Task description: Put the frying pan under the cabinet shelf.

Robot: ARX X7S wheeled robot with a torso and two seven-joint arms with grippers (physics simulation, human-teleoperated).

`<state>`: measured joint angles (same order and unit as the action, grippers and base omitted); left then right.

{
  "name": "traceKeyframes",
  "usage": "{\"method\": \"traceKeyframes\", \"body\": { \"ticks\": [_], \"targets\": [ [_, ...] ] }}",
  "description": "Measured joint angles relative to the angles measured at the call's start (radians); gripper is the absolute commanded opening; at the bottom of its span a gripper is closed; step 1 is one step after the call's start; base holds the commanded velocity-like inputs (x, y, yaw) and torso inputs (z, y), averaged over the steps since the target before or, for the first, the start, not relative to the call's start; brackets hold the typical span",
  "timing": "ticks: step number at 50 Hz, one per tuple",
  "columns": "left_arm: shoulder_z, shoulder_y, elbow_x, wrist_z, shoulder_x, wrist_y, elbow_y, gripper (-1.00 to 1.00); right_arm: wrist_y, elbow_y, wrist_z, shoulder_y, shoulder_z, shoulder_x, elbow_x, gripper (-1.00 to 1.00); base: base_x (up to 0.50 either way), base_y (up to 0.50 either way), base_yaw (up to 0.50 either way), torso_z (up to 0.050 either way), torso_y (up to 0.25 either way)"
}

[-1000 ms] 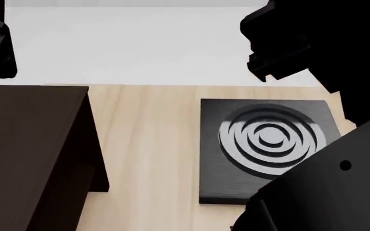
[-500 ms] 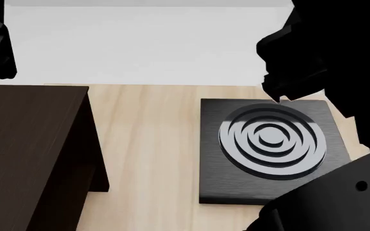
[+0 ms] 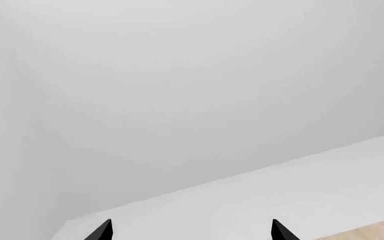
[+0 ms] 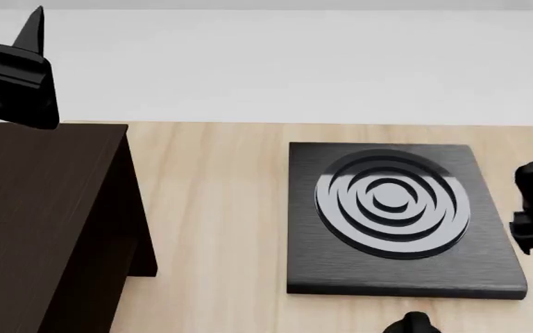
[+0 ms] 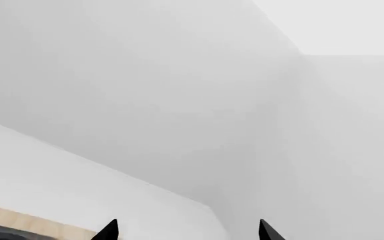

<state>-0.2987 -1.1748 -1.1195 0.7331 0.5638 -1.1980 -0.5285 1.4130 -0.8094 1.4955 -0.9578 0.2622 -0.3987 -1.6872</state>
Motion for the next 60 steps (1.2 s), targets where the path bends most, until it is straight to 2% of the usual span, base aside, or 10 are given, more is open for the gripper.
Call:
{"method": "traceKeyframes", "body": {
  "ticks": [11, 25, 45, 60],
  "targets": [
    [-0.023, -0.002, 0.039, -0.025, -0.002, 0.034, 0.009, 1.0, -0.071, -0.076, 0.047, 0.138, -0.231, -0.028, 0.006, 1.0, 0.0, 0.0, 0.0, 0.0, 0.0],
    [-0.042, -0.005, 0.064, -0.04, -0.003, 0.058, 0.017, 1.0, -0.101, -0.113, 0.015, 0.358, -0.459, -0.101, 0.107, 1.0, 0.0, 0.0, 0.0, 0.0, 0.0],
    [-0.063, -0.007, 0.091, -0.062, -0.005, 0.091, 0.032, 1.0, -0.097, -0.111, 0.031, 0.553, -0.665, -0.206, 0.184, 1.0, 0.0, 0.0, 0.0, 0.0, 0.0],
    [-0.071, -0.008, 0.101, -0.069, -0.005, 0.107, 0.037, 1.0, -0.136, -0.097, -0.109, 0.688, -0.772, -0.183, 0.346, 1.0, 0.0, 0.0, 0.0, 0.0, 0.0]
  ]
}}
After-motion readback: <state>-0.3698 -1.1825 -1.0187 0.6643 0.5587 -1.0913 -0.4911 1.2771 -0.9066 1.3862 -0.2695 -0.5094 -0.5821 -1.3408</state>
